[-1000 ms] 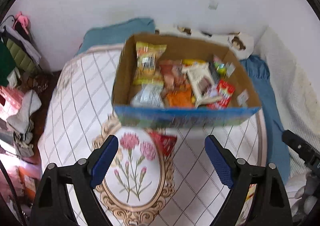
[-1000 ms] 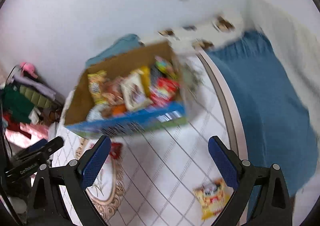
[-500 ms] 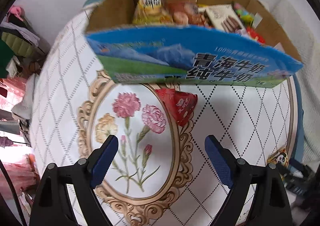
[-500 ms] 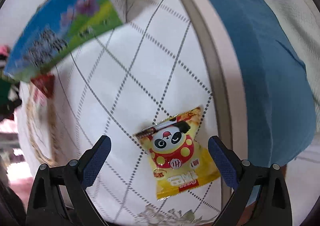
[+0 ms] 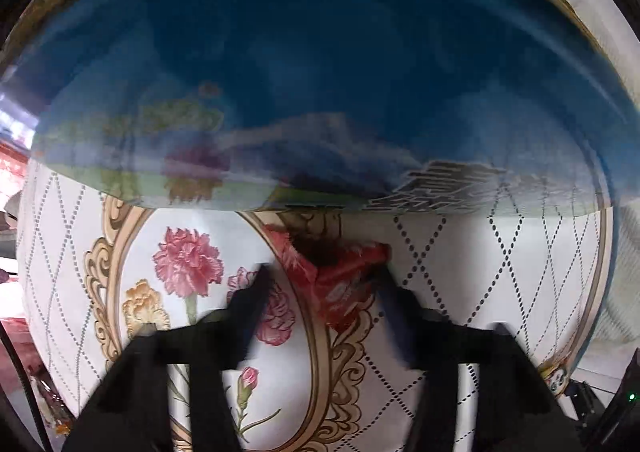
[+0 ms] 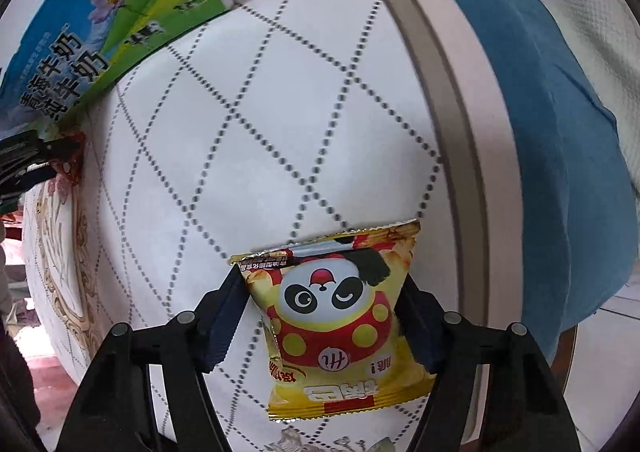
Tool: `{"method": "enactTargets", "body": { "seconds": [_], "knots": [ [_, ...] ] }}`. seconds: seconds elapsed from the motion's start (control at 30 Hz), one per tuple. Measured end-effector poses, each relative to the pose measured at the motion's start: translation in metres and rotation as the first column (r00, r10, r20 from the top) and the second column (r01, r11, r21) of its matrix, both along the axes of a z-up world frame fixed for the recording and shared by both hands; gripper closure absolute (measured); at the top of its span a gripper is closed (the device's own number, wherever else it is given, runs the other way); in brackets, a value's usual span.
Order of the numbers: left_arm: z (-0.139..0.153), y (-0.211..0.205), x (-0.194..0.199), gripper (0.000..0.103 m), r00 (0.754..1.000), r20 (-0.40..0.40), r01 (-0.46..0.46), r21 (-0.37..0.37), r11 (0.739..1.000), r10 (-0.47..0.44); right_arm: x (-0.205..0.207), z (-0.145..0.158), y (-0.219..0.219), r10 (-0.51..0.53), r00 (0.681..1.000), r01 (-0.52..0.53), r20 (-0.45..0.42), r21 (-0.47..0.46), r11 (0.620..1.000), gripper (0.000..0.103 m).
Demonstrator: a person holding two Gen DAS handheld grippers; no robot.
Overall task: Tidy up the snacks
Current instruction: 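Grasp the red triangular candy pack with the left tool while the right tool grasps the yellow panda bag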
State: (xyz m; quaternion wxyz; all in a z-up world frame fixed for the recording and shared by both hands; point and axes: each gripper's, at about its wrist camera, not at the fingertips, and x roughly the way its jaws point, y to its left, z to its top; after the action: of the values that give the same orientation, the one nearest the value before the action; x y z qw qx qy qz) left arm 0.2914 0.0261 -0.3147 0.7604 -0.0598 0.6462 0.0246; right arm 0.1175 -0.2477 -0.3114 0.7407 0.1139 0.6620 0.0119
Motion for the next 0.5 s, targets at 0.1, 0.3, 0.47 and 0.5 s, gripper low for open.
{"method": "enactTargets", "body": {
  "seconds": [0.1, 0.3, 0.47, 0.5],
  "knots": [
    [-0.002, 0.003, -0.006, 0.062, 1.000, -0.013, 0.009, -0.035, 0.999, -0.010, 0.002, 0.006, 0.014, 0.029, 1.000, -0.029, 0.009, 0.016, 0.999, 0.031],
    [-0.008, 0.007, -0.050, 0.065, 0.997, -0.062, 0.050, -0.058, 0.997, -0.054, 0.000, 0.014, 0.051, 0.117, 0.993, -0.118, 0.023, 0.047, 0.992, 0.031],
    [-0.023, 0.011, -0.110, 0.067, 0.985, -0.147, 0.076, -0.114, 0.991, -0.093, -0.003, 0.020, 0.081, 0.195, 0.980, -0.197, 0.028, 0.068, 0.978, 0.031],
    [-0.027, 0.011, -0.122, 0.067, 0.980, -0.171, 0.077, -0.133, 0.988, -0.099, -0.005, 0.022, 0.089, 0.214, 0.976, -0.215, 0.026, 0.072, 0.974, 0.031]
  ]
}}
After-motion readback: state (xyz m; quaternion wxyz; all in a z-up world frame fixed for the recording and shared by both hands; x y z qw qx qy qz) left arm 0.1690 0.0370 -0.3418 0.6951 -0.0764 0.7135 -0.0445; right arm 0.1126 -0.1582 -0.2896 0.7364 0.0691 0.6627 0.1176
